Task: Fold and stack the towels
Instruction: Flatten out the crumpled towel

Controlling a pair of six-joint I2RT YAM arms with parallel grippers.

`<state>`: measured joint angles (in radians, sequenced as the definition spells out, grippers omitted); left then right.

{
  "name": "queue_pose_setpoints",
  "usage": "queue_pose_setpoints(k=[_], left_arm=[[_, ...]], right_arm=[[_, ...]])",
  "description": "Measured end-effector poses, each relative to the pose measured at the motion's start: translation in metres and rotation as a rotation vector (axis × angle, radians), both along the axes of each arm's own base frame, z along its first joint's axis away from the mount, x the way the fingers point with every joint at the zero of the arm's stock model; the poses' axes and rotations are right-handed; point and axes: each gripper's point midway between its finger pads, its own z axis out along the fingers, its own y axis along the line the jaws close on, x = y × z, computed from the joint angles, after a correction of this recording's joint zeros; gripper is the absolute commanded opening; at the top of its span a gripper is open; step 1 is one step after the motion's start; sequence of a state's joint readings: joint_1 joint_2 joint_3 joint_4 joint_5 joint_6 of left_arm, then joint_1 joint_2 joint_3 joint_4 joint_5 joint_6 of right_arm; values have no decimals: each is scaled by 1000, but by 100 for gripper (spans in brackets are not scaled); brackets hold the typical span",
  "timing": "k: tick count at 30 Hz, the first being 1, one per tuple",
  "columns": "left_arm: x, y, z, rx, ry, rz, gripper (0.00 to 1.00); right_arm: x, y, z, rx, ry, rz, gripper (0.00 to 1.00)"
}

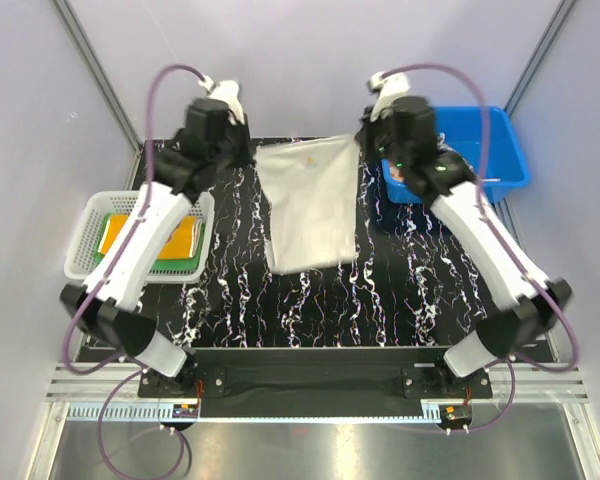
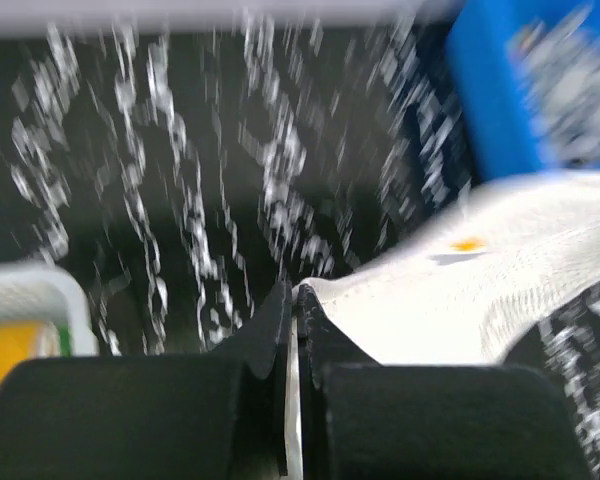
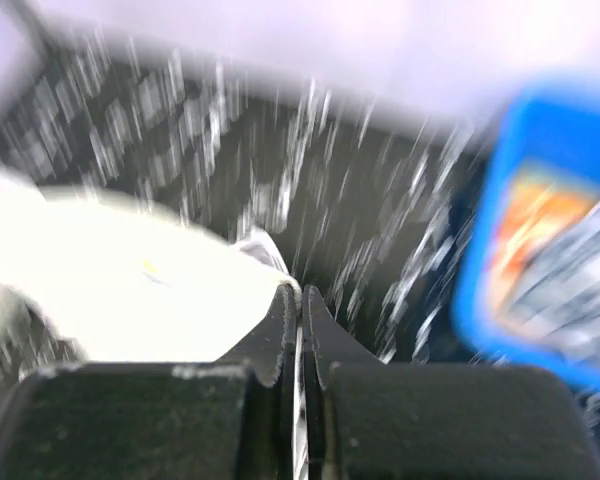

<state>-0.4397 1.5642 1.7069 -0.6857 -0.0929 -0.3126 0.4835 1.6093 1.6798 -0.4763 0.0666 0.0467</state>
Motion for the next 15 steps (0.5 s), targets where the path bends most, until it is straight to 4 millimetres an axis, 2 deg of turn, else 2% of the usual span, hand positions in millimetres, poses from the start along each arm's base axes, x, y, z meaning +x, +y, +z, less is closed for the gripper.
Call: queue_pose_setpoints(k=[1, 3, 4, 6, 8, 10, 12, 15], left_arm=[[-2, 3, 29, -17, -62, -5, 0], [-16, 5, 81, -60, -177, -39, 0], [-28, 4, 104, -86, -227, -67, 0], [-58, 2, 137, -132, -303, -135, 0], [-93, 2, 165, -187, -372, -210, 0], [-129, 1, 182, -237, -424, -299, 0], [-163, -6, 190, -275, -456, -395, 0], [-198, -16, 188, -312, -460, -512, 0]], right_arm=[[-6, -7, 37, 18, -82, -9, 0], [-26, -20, 99, 63, -209, -13, 0], [-40, -25, 123, 88, -260, -5, 0], [-73, -34, 154, 130, -326, 29, 0], [-105, -38, 165, 171, -356, 81, 0], [-139, -41, 167, 211, -368, 147, 0], [-170, -44, 165, 246, -383, 211, 0], [-205, -47, 158, 282, -403, 291, 0]])
